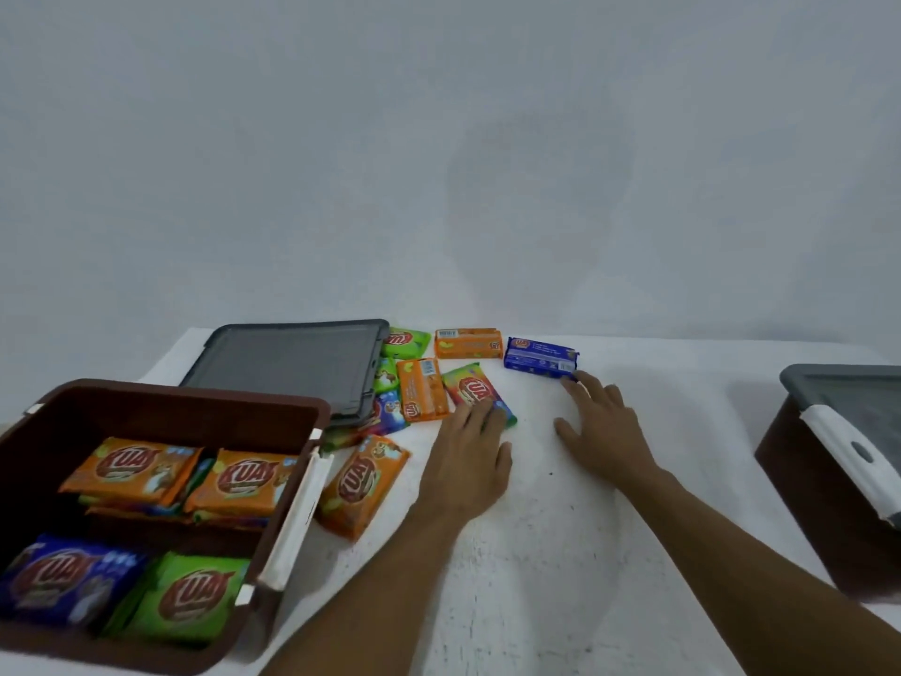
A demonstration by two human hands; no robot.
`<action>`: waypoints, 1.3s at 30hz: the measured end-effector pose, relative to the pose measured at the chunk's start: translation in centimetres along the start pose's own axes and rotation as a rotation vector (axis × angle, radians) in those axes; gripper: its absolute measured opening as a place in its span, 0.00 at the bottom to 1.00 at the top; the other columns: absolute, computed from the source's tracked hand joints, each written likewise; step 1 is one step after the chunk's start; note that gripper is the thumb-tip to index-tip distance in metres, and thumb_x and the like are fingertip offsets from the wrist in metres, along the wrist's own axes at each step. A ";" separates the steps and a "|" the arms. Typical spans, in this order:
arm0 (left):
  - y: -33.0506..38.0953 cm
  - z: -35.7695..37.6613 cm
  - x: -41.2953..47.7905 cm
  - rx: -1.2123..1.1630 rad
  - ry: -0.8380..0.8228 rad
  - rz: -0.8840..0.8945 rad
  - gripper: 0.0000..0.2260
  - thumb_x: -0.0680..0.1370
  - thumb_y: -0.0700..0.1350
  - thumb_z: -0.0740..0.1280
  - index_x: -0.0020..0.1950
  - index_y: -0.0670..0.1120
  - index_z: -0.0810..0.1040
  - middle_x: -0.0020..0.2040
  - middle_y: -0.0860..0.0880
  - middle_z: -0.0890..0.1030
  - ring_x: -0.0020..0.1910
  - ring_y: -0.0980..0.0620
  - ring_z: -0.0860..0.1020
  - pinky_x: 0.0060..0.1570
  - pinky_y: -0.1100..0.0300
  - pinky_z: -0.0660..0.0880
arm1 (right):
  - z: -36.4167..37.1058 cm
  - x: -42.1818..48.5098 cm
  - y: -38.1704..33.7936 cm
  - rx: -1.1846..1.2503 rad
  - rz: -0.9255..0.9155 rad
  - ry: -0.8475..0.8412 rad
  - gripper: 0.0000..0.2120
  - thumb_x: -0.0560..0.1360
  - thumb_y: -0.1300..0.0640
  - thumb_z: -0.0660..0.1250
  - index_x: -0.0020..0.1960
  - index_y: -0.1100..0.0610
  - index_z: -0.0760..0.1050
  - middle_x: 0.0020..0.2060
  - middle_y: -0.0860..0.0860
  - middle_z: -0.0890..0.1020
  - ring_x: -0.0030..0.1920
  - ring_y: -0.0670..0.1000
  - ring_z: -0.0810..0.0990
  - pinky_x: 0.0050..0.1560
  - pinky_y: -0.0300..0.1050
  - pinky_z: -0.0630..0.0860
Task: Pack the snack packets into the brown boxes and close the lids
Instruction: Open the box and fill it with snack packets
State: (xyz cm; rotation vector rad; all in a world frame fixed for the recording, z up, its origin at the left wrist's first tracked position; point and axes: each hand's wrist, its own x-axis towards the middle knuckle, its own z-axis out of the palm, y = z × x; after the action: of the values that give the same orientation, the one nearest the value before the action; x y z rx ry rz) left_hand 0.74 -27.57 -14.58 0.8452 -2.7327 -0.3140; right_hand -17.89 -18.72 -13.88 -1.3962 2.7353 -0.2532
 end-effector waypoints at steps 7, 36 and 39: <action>-0.9 1.3 0.2 0.014 0.127 0.046 0.19 0.79 0.49 0.57 0.68 0.46 0.72 0.70 0.44 0.71 0.72 0.43 0.63 0.73 0.45 0.59 | 1.5 1.0 0.6 -0.057 -0.050 0.051 0.31 0.81 0.40 0.46 0.79 0.48 0.40 0.79 0.46 0.46 0.78 0.51 0.40 0.74 0.61 0.47; -1.4 1.4 0.6 0.024 0.133 0.035 0.18 0.78 0.49 0.62 0.67 0.47 0.73 0.66 0.48 0.72 0.64 0.49 0.67 0.67 0.53 0.63 | -2.1 -2.6 2.7 0.713 0.227 0.135 0.17 0.82 0.56 0.58 0.69 0.54 0.68 0.59 0.57 0.78 0.56 0.50 0.77 0.38 0.40 0.77; -1.2 1.3 0.4 0.080 0.200 0.071 0.16 0.77 0.53 0.63 0.61 0.48 0.76 0.58 0.49 0.74 0.59 0.49 0.70 0.66 0.53 0.62 | -1.6 -3.4 2.9 0.650 0.248 0.128 0.16 0.82 0.54 0.58 0.68 0.55 0.69 0.62 0.58 0.78 0.56 0.51 0.78 0.37 0.38 0.77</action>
State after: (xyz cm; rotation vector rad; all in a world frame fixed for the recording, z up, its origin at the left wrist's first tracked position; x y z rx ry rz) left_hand 0.62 -28.64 -16.06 0.7540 -2.5954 -0.1010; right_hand -18.41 -14.10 -12.83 -0.8800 2.5121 -1.1186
